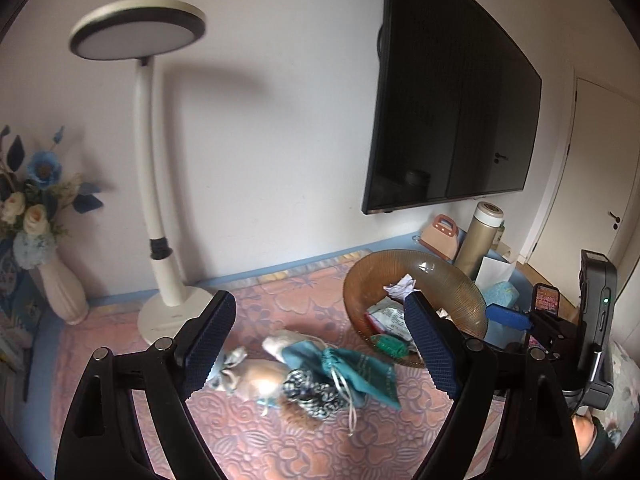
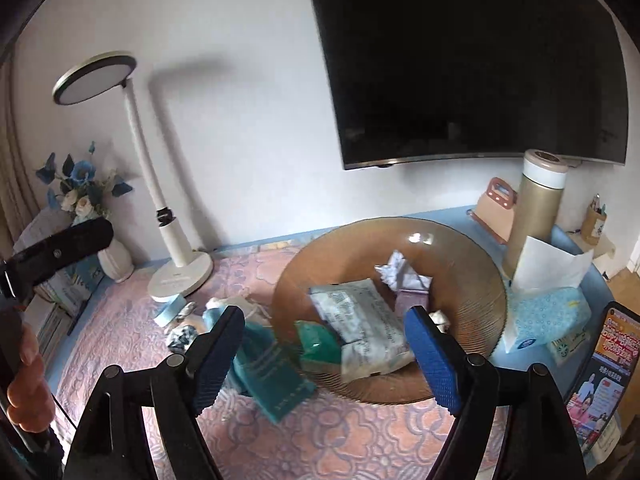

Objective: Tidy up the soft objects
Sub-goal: 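Move both tools back toward the teal bag and scrunchie, then grasp the teal drawstring bag with the right tool while the left tool grasps the brown fluffy toy, then lift the teal bag with the right tool while the left tool lifts the toy and scrunchie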

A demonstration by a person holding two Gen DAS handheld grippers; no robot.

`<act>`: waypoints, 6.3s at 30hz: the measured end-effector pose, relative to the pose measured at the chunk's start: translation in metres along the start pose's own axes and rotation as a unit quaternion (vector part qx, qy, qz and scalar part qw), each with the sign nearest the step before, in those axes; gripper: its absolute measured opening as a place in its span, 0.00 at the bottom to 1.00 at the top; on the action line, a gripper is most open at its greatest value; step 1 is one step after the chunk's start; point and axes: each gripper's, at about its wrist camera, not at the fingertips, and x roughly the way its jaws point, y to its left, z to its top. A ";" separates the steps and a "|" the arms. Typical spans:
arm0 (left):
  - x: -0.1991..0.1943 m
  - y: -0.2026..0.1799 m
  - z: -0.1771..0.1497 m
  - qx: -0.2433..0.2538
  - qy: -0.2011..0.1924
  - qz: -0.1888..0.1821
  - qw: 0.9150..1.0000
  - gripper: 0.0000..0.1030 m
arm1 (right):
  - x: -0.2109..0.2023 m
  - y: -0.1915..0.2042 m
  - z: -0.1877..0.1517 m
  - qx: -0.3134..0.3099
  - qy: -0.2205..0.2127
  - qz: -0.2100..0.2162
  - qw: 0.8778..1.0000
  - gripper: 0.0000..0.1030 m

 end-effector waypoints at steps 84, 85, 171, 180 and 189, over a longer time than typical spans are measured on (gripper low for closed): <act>0.109 0.030 -0.132 -0.065 0.169 -0.007 0.983 0.72 | 0.052 0.050 -0.058 -0.051 0.080 0.068 0.993 0.71; 0.114 0.028 -0.133 -0.062 0.167 -0.008 0.984 0.72 | 0.053 0.051 -0.056 -0.053 0.081 0.075 0.992 0.70; 0.031 0.046 -0.123 -0.085 0.060 -0.054 0.993 0.32 | 0.030 0.043 -0.029 0.002 0.075 0.159 0.984 0.26; 0.034 0.050 -0.128 -0.089 0.069 -0.053 0.992 0.32 | 0.059 0.012 -0.090 0.044 0.165 0.155 0.973 0.27; 0.037 0.043 -0.130 -0.082 0.072 -0.062 0.992 0.33 | 0.054 -0.019 -0.100 0.084 0.174 0.130 0.973 0.60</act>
